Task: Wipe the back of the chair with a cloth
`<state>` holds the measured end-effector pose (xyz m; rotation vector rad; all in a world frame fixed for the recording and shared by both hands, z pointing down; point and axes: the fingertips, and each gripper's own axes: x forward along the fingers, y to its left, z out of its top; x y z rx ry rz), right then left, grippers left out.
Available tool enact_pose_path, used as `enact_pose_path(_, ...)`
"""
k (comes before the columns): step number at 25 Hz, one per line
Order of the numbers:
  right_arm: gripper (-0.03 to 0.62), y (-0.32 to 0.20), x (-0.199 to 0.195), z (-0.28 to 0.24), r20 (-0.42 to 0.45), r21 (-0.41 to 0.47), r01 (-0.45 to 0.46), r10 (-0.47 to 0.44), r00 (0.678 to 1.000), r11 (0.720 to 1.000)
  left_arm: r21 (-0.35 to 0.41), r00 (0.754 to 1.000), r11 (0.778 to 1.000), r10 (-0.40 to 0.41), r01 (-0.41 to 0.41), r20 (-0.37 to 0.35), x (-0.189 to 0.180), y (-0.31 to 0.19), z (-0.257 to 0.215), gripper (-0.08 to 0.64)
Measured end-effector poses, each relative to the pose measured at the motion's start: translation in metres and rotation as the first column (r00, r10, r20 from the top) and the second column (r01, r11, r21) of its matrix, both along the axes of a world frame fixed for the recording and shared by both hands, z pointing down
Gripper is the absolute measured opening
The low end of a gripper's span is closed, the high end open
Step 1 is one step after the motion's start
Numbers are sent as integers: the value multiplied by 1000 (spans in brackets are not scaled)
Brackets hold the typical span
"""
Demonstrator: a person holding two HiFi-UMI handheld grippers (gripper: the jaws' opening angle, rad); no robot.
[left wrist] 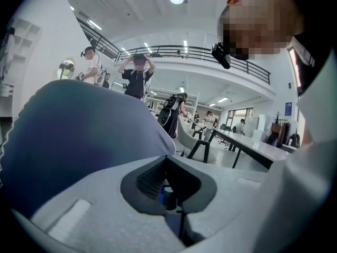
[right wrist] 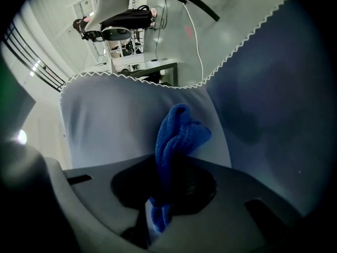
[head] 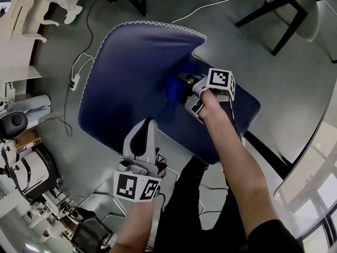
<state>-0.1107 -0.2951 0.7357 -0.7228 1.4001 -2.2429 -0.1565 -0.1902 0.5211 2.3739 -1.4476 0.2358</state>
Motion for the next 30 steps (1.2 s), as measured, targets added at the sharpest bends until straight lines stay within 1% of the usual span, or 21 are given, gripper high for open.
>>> enact_pose_path(4, 63, -13, 10, -6, -26, 21, 10, -10, 1000, 1000, 1, 1000, 1000, 1, -1, 1, 2, -3, 0, 8)
enact_pose_path(9, 63, -33, 36, -25, -48, 54, -45, 48, 998, 998, 2, 1000, 1000, 7, -7, -1, 7, -2, -4, 8)
enact_pose_path(11, 63, -40, 44, -42, -83, 96, -66, 74, 994, 993, 5, 1000, 1000, 9, -9, -6, 9, -3, -9, 8)
enact_pose_path(13, 63, -45, 53, -65, -162, 176, -82, 111, 981, 981, 5, 1000, 1000, 12, -12, -13, 12, -3, -15, 8)
enact_pose_path(15, 63, -44, 58, -78, -258, 236, -87, 149, 955, 968, 4, 1000, 1000, 15, -15, -16, 14, 1, -21, 8)
enact_pose_path(17, 63, -47, 61, -83, -369, 289, -66, 175, 913, 955, 8, 1000, 1000, 14, -13, -18, 16, 4, -24, 8)
enact_pose_path(18, 63, -49, 62, -85, -436, 327, -38, 187, 880, 944, 13, 1000, 1000, 11, -10, -19, 17, 4, -24, 8)
enact_pose_path(19, 63, -52, 64, -88, -507, 374, 3, 202, 838, 928, 17, 1000, 1000, 7, -7, -21, 17, 4, -23, 8)
enact_pose_path(20, 63, -54, 63, -90, -576, 424, 56, 221, 787, 904, 21, 1000, 1000, 2, -2, -23, 15, 5, -21, 8)
enact_pose_path(21, 63, -53, 59, -93, -639, 474, 124, 244, 729, 872, 24, 1000, 1000, -3, 4, -25, 12, 7, -19, 8)
enact_pose_path(22, 63, -52, 52, -96, -698, 517, 208, 268, 664, 830, 25, 1000, 1000, -11, 11, -26, 6, 10, -18, 8)
enact_pose_path(23, 63, -50, 44, -99, -750, 546, 305, 293, 593, 780, 26, 999, 999, -20, 21, -27, 0, 13, -17, 8)
enact_pose_path(24, 63, -47, 33, -101, -792, 557, 407, 317, 522, 724, 28, 999, 999, -31, 32, -28, -5, 16, -17, 8)
enact_pose_path(25, 63, -44, 23, -103, -822, 554, 503, 339, 457, 664, 30, 999, 999, -42, 43, -30, -11, 19, -17, 8)
enact_pose_path(26, 63, -39, 12, -105, -841, 540, 583, 360, 405, 607, 33, 998, 998, -55, 56, -32, -16, 22, -19, 8)
enact_pose_path(27, 63, -33, 2, -107, -851, 524, 645, 375, 367, 557, 36, 997, 997, -68, 69, -35, -21, 26, -21, 8)
enact_pose_path(28, 63, -25, -7, -107, -856, 509, 689, 386, 343, 517, 40, 996, 996, -82, 83, -36, -26, 31, -23, 8)
enact_pose_path(29, 63, -18, -15, -107, -859, 496, 720, 395, 326, 485, 45, 995, 994, -95, 97, -38, -30, 36, -24, 8)
enact_pose_path(30, 63, -11, -22, -105, -860, 486, 742, 402, 314, 462, 49, 994, 993, -106, 108, -39, -35, 40, -24, 8)
